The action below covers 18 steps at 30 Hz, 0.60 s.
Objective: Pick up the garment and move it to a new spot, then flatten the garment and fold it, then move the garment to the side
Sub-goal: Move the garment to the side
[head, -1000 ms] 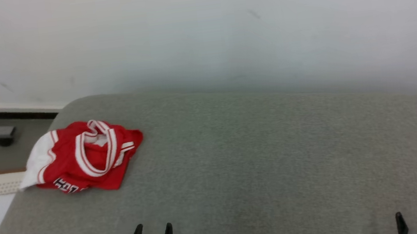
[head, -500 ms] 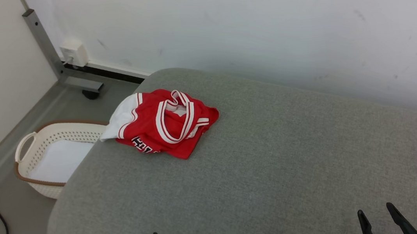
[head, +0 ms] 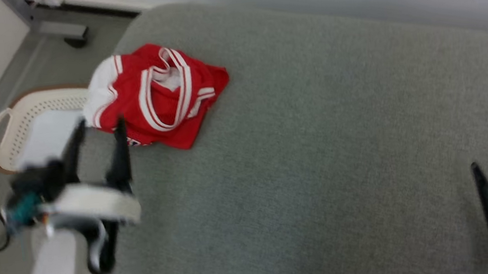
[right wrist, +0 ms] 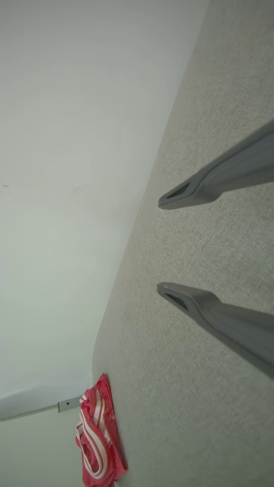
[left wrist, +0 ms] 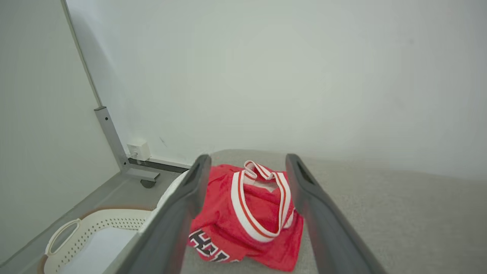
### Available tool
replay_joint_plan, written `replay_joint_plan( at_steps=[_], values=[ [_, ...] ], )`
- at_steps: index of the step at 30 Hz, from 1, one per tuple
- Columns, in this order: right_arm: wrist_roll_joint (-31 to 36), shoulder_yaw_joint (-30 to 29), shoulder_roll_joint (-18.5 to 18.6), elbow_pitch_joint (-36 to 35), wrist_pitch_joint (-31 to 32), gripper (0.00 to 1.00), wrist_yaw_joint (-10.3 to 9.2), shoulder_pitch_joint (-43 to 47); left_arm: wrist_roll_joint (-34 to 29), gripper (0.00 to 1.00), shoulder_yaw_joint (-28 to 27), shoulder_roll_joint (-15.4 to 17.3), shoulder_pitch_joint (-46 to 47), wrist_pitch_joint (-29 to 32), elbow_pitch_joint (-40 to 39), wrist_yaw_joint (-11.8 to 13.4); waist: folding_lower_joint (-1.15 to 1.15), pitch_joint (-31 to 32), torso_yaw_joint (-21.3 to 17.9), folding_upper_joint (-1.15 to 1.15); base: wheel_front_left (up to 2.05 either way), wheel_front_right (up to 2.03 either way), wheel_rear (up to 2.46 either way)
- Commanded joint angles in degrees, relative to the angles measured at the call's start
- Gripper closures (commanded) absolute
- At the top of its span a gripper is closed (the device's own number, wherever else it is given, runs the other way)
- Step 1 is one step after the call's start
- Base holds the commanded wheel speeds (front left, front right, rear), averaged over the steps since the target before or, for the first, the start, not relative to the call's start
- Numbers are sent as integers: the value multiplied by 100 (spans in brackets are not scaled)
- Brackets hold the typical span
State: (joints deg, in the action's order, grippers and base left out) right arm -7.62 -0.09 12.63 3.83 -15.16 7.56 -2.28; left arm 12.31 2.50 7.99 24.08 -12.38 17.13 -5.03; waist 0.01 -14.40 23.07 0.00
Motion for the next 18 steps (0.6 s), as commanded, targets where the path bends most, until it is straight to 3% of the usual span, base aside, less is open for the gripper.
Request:
replay_joint_plan(
  at_steps=[1,8,17,18],
  values=[
    [10,-129,203,-142,3,0,-16,-167,43,0,-59,124,607,226,285,37,-1,-1009,-194,0,0,0,0],
    [-53,-267,695,-656,151,0,-16,-443,181,0,-236,309,2412,1230,1891,292,-1,-1773,-354,0,0,0,0],
    [-129,-84,742,-825,297,0,-18,-489,187,0,-130,564,3285,2148,3582,192,-1,-1897,-746,0,0,0,0],
    [-142,-76,725,-830,301,0,-18,-471,111,66,-67,599,3316,2235,3756,215,-1,-1873,-784,0,0,0,0]
  ],
)
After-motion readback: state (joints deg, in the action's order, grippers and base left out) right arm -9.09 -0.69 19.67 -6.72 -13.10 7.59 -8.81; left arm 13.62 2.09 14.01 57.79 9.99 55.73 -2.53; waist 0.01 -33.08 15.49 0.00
